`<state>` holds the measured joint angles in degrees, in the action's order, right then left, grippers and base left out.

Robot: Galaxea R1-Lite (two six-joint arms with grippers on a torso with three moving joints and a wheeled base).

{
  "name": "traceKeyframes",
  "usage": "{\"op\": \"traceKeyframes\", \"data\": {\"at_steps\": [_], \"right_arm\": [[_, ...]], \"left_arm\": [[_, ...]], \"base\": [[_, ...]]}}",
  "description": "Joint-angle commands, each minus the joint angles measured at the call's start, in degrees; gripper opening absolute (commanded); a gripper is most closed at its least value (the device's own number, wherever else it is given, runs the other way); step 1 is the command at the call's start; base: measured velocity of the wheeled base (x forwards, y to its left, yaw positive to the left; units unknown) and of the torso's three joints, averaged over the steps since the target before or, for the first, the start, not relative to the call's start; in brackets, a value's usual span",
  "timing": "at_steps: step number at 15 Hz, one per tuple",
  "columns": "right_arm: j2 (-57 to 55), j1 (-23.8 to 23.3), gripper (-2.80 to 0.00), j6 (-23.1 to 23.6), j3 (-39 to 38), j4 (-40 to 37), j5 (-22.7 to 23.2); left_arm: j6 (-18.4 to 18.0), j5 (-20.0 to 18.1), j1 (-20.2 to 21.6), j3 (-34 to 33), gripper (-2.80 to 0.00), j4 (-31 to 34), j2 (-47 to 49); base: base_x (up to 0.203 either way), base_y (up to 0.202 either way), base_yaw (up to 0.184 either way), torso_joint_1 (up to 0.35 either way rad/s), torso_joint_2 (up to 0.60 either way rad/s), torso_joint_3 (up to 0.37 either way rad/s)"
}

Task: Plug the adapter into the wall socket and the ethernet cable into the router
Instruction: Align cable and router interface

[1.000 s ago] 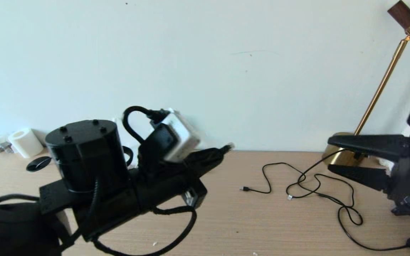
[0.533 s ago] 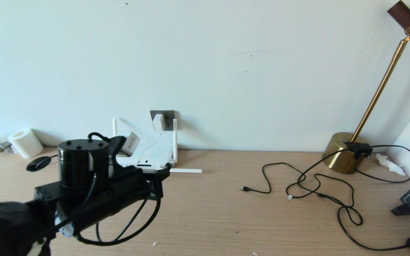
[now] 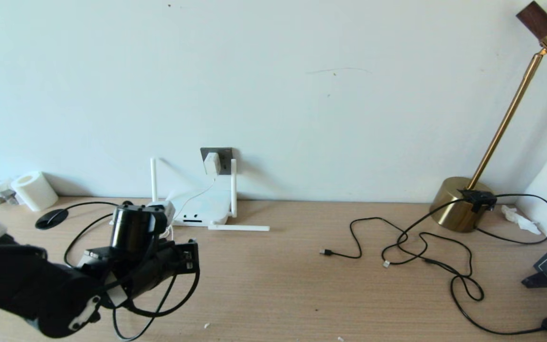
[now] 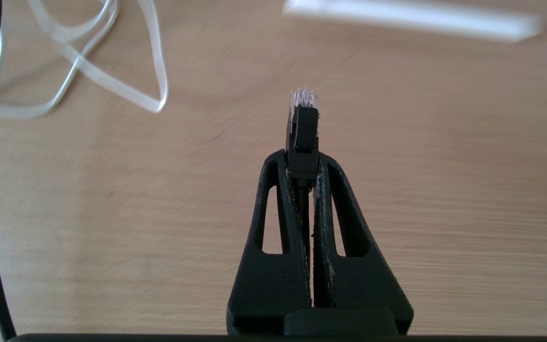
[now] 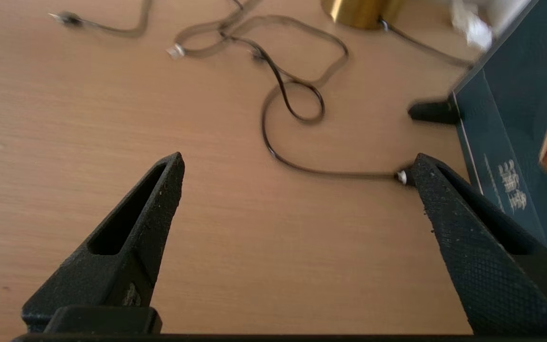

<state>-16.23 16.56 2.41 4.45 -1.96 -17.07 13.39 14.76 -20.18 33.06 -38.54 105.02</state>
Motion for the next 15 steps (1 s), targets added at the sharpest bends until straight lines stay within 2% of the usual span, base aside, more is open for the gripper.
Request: {"op": "traceKeyframes", "data": {"at_steps": [1, 3, 4, 5, 8, 10, 13, 15], "right_arm": [[-0.98, -2.67, 0.00, 0.06, -0.46, -0.15, 0.11], [-1.88, -10.53, 0.00, 0.92, -0.43, -0.28, 0.49], [-0.31, -12.94, 0.00, 1.53, -0.47, -0.32, 1.74], [3.19, -13.72, 0.00, 2.10, -0.65, -0.44, 4.41], [15.72, -15.31, 0.00, 1.72, -1.14, -3.36, 13.35], [16.23, -16.03, 0.00, -0.59, -1.46, -5.25, 17.24], [16.23, -16.03, 0.00, -0.73, -1.46, -5.25, 16.32], [16.23, -16.03, 0.00, -2.56, -1.42, -5.25, 15.32]], "left_arm": [[0.02, -0.63, 1.84, -0.27, -2.80, -0.65, 5.22], [-0.05, -1.16, 1.98, 0.37, -2.80, -2.36, 7.47], [-0.26, -1.24, 1.99, 0.47, -2.80, -3.98, 8.83], [-1.03, -1.44, 2.19, 0.50, -2.80, -5.75, 10.35], [-6.86, -1.34, 2.95, 1.69, -2.80, -11.48, 14.73], [-7.75, -1.05, 4.82, 3.19, -2.80, -12.60, 15.73], [-7.85, 2.70, 5.32, 6.21, -2.80, -12.55, 16.53], [-7.70, 2.51, 6.06, 7.50, -2.80, -12.38, 16.78]], "base": [[0.000, 0.000, 0.000, 0.000, 0.00, 0.000], [0.000, 0.000, 0.000, 0.000, 0.00, 0.000], [0.000, 0.000, 0.000, 0.000, 0.00, 0.000], [0.000, 0.000, 0.000, 0.000, 0.00, 0.000], [0.000, 0.000, 0.000, 0.000, 0.00, 0.000], [0.000, 0.000, 0.000, 0.000, 0.00, 0.000], [0.000, 0.000, 0.000, 0.000, 0.00, 0.000], [0.000, 0.000, 0.000, 0.000, 0.00, 0.000]]}}
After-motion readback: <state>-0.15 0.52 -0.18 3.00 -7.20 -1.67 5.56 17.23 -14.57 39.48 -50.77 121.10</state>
